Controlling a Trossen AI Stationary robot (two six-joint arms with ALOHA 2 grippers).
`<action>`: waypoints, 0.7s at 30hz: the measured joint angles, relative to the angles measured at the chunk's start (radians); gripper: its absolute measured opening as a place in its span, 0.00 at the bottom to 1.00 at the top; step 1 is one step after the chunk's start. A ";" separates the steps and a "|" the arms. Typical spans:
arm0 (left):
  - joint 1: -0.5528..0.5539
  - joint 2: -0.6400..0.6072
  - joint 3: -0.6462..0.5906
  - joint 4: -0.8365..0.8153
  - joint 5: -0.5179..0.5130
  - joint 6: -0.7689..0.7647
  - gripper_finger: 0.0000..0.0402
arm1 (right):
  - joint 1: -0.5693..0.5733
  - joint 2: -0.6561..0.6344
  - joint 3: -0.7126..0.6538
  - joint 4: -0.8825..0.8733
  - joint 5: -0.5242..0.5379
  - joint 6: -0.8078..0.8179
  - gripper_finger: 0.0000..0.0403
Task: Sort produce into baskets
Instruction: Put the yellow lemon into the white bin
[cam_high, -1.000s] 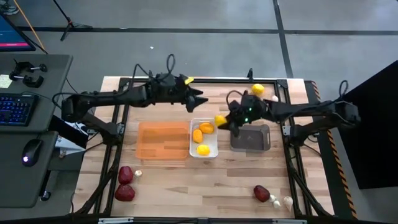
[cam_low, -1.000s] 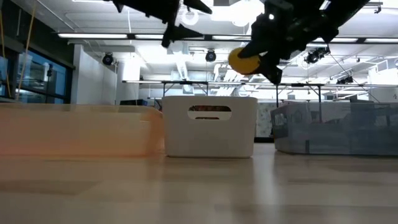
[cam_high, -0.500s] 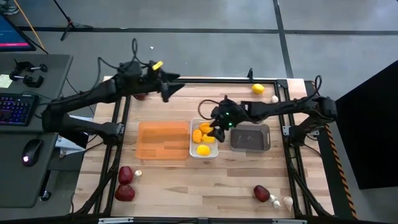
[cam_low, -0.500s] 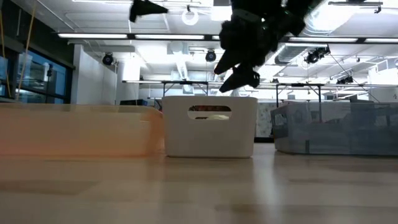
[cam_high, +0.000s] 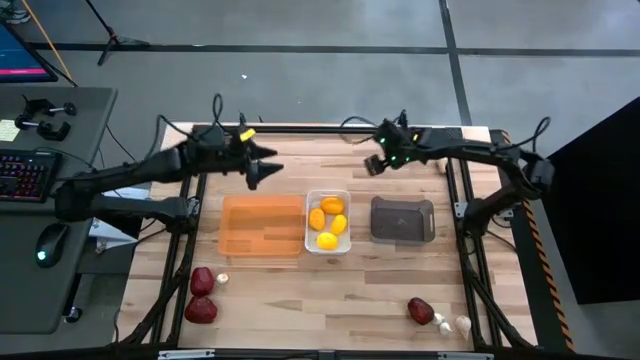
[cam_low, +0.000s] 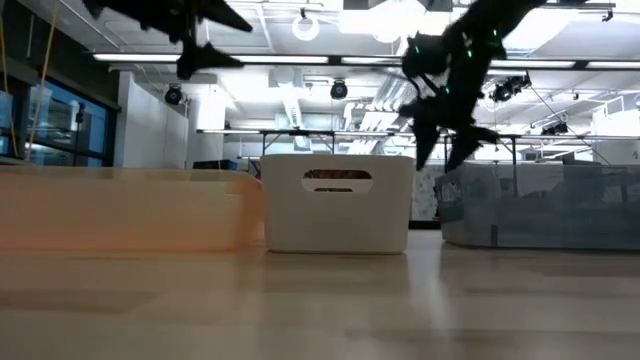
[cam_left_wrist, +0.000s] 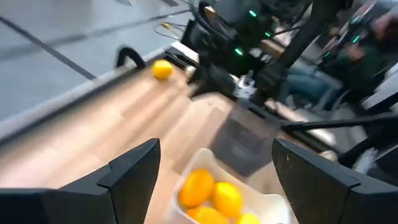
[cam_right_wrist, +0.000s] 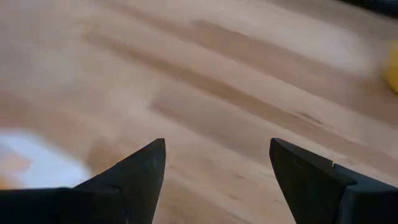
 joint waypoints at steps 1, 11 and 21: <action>0.000 0.000 -0.031 0.037 0.008 -0.045 0.74 | -0.047 -0.001 -0.008 -0.003 -0.005 0.029 0.69; -0.008 -0.001 -0.096 0.170 -0.018 -0.132 0.74 | -0.479 0.075 0.028 0.017 0.052 0.003 0.69; -0.008 0.000 -0.096 0.189 -0.126 -0.155 0.74 | -0.586 0.193 0.030 0.027 -0.051 -0.319 0.69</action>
